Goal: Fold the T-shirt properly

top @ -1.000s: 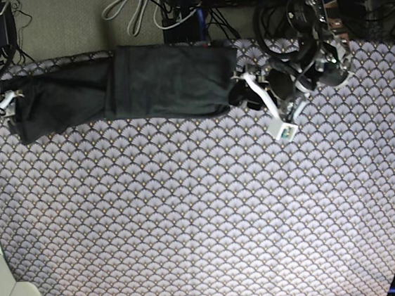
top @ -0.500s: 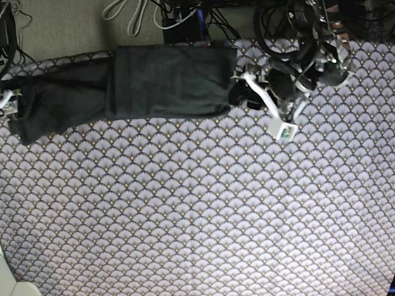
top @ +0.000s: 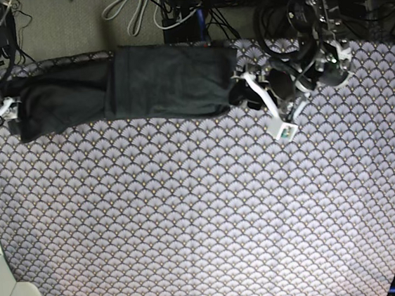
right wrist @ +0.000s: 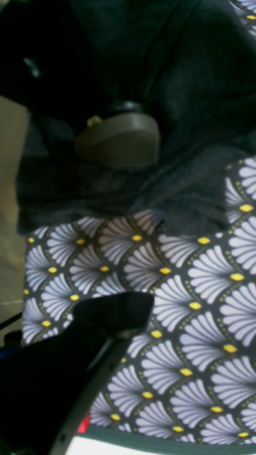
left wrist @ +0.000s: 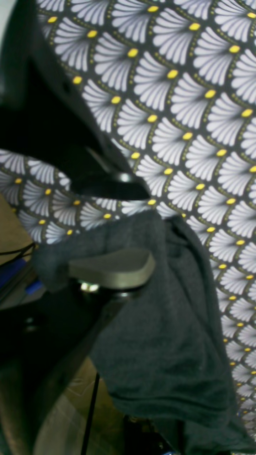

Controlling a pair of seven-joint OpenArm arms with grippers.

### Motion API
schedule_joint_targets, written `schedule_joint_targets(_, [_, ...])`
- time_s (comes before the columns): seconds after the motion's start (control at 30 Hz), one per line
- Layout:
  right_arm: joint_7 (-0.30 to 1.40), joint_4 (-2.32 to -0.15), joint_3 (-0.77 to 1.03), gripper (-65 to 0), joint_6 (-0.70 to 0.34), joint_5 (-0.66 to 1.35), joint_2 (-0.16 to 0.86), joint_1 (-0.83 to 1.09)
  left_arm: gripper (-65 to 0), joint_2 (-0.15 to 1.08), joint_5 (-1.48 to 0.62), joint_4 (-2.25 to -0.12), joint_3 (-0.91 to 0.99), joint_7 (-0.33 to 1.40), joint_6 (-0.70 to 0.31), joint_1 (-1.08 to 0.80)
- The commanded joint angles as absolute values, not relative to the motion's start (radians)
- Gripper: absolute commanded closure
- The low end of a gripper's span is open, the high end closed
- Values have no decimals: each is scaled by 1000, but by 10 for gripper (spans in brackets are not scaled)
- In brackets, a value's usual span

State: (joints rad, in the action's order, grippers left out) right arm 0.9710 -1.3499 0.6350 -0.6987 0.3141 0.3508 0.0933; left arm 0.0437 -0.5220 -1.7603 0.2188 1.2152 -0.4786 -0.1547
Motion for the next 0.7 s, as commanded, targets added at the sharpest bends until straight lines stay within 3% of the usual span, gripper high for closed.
schedule_joint_targets(0.0, [975, -1346, 634, -560, -698, 311, 351, 85, -256, 45, -541, -1776, 219, 1202, -484, -145])
schedule_joint_targets(0.23, [975, -1248, 633, -557, -698, 440, 352, 91, -256, 45, -539, -1781, 220, 1202, -484, -145])
schedule_joint_targets(0.67, [975, -1222, 627, -556, -698, 444, 354, 85, -256, 45, -541, -1778, 263, 1202, -484, -145])
